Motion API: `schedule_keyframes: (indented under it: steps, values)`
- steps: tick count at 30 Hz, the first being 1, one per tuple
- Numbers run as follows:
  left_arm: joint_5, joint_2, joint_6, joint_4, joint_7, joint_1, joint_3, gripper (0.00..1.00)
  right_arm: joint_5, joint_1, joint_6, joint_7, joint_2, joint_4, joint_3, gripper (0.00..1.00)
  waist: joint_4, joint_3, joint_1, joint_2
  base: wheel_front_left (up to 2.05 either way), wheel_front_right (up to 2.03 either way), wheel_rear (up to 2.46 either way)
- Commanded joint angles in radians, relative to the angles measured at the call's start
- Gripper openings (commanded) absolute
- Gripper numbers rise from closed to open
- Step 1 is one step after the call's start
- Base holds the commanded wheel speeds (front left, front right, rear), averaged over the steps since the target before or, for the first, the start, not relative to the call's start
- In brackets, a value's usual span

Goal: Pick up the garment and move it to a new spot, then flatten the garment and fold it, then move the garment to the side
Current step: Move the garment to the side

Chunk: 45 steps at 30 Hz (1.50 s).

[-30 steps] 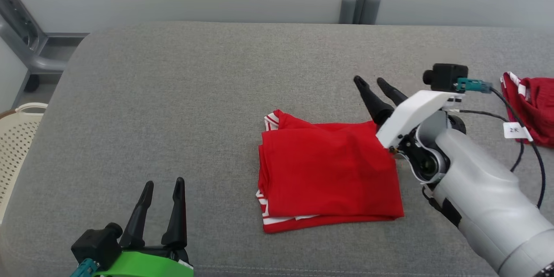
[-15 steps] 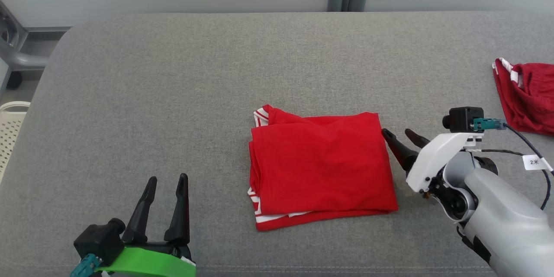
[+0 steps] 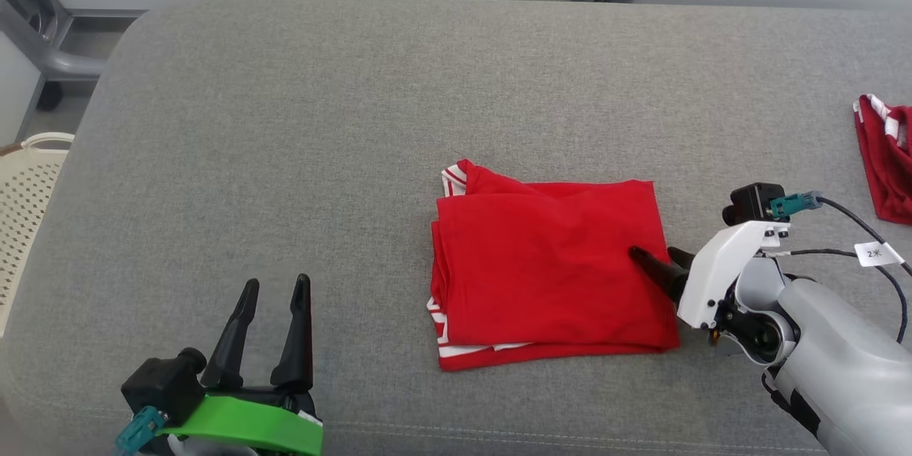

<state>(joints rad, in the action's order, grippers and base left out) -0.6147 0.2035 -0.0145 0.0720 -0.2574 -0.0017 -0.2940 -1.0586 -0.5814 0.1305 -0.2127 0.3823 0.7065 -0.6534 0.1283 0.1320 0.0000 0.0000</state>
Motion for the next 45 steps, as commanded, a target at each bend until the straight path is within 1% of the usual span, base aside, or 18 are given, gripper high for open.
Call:
schedule_keyframes:
  steps: [1,6,7,8,9,10,17,24,27,32,37,45]
  values:
    - [0.007,-0.001,-0.003,0.004,-0.005,-0.014,0.002,1.0,-0.017,-0.007,0.0,-0.017,0.0,0.001,0.002,1.0,0.013,0.009,0.0,0.0,0.0,0.0,0.0]
    - [0.008,-0.003,-0.007,0.009,-0.006,-0.019,0.006,1.0,-0.04,-0.015,0.0,-0.041,-0.013,0.022,0.001,1.0,0.025,0.017,0.0,0.0,0.0,0.0,0.0]
    - [0.009,-0.004,-0.008,0.01,-0.007,-0.021,0.006,1.0,-0.048,-0.017,0.0,-0.04,-0.016,0.02,0.0,0.46,0.027,0.018,0.0,0.0,0.0,0.0,0.0]
    - [0.009,-0.005,-0.008,0.011,-0.007,-0.022,0.007,1.0,-0.056,-0.017,0.0,-0.041,-0.015,0.02,0.0,0.46,0.028,0.019,0.0,0.0,0.0,0.0,0.0]
    - [0.009,-0.005,-0.009,0.012,-0.007,-0.023,0.007,1.0,-0.061,-0.02,0.0,-0.044,-0.014,0.012,-0.006,0.14,0.029,0.02,0.0,0.0,0.0,0.0,0.0]
    - [0.01,-0.006,-0.01,0.012,-0.007,-0.025,0.008,1.0,-0.069,-0.02,0.0,-0.045,-0.013,0.004,-0.011,0.0,0.029,0.021,0.0,0.0,0.0,0.0,0.0]
    - [0.013,-0.007,-0.009,0.012,-0.008,-0.026,0.016,1.0,-0.088,-0.041,0.0,-0.019,0.02,-0.02,-0.03,0.0,0.017,0.025,0.0,0.0,0.0,0.0,0.0]
    - [0.022,-0.006,-0.01,0.002,-0.008,-0.029,0.016,1.0,-0.081,-0.081,0.0,0.006,0.06,-0.024,-0.031,0.0,-0.02,0.025,0.0,0.0,0.0,0.0,0.0]
    - [0.026,-0.002,-0.009,-0.004,-0.007,-0.031,0.016,1.0,-0.075,-0.103,0.0,0.008,0.081,-0.017,-0.028,0.0,-0.048,0.024,0.0,0.0,0.0,0.0,0.0]
    - [0.031,0.006,-0.011,-0.009,-0.004,-0.033,0.012,1.0,-0.063,-0.132,0.0,0.012,0.11,-0.006,-0.023,0.0,-0.11,0.02,0.0,0.0,0.0,0.0,0.0]
    - [0.035,0.012,-0.01,-0.016,0.004,-0.035,0.001,1.0,-0.044,-0.165,0.0,0.007,0.131,0.002,-0.024,0.0,-0.189,0.024,0.0,0.0,0.0,0.0,0.0]
    - [0.044,0.023,-0.009,-0.027,0.017,-0.056,-0.009,1.0,-0.016,-0.21,0.0,0.013,0.13,0.008,-0.021,0.0,-0.316,0.047,0.0,0.0,0.0,0.0,0.0]
